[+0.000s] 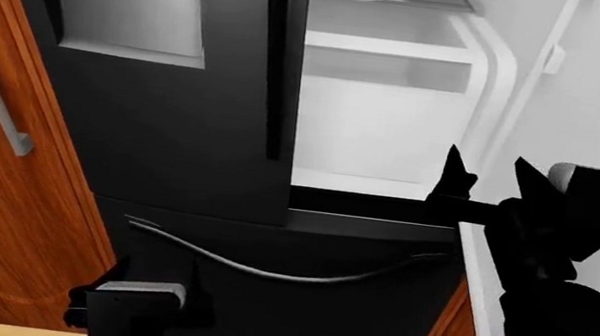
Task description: Open the fridge doors
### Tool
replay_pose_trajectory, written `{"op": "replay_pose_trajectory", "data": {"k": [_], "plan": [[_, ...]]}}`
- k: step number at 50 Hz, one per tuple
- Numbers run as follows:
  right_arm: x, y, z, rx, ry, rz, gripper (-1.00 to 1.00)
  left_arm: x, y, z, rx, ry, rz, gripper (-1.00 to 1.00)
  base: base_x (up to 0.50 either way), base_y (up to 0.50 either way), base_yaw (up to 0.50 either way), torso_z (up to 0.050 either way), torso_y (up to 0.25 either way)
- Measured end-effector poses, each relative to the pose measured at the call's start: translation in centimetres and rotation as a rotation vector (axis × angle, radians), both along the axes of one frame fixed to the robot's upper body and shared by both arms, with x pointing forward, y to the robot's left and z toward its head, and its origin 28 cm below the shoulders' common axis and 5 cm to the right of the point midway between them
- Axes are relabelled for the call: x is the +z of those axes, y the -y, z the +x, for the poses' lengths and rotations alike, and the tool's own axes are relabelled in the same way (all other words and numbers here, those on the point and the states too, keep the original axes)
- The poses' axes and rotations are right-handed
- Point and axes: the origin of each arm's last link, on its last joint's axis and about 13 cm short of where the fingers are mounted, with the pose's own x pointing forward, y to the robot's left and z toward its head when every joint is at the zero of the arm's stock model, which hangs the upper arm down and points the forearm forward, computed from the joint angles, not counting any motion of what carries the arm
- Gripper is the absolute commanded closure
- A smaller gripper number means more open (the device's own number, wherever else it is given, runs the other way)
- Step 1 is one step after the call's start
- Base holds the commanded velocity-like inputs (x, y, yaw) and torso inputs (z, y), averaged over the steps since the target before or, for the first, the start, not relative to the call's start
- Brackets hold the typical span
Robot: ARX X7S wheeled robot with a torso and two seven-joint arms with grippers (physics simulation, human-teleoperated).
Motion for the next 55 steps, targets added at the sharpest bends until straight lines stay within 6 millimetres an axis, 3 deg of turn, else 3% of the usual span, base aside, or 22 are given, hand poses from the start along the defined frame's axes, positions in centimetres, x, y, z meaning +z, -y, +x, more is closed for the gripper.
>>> {"op": "replay_pose_trajectory", "data": {"k": [10, 30, 43, 55], "plan": [[0.0, -1.4, -1.2, -0.080, 0.034, -0.110, -1.00, 0.0, 0.0, 0.0, 0.005, 0.005, 0.010, -1.00, 0.00, 0.00, 0.00, 0.000, 0.001], [-0.6, -5.6, -4.2, -0.010, 0.177, -0.199, -1.00, -0.1, 0.1, -0.1, 0.014, 0.014, 0.017, -1.00, 0.00, 0.00, 0.00, 0.000, 0.000], [-3.6, -6.3, -5.3, -0.023, 0.231, -0.201, -1.00, 0.0, 0.2, -0.1, 0.021, 0.035, 0.033, -1.00, 0.00, 0.00, 0.00, 0.000, 0.000], [-8.1, -6.8, -4.9, -0.027, 0.223, -0.193, -1.00, 0.2, 0.2, -0.1, 0.027, 0.069, 0.040, -1.00, 0.00, 0.00, 0.00, 0.000, 0.000]]}}
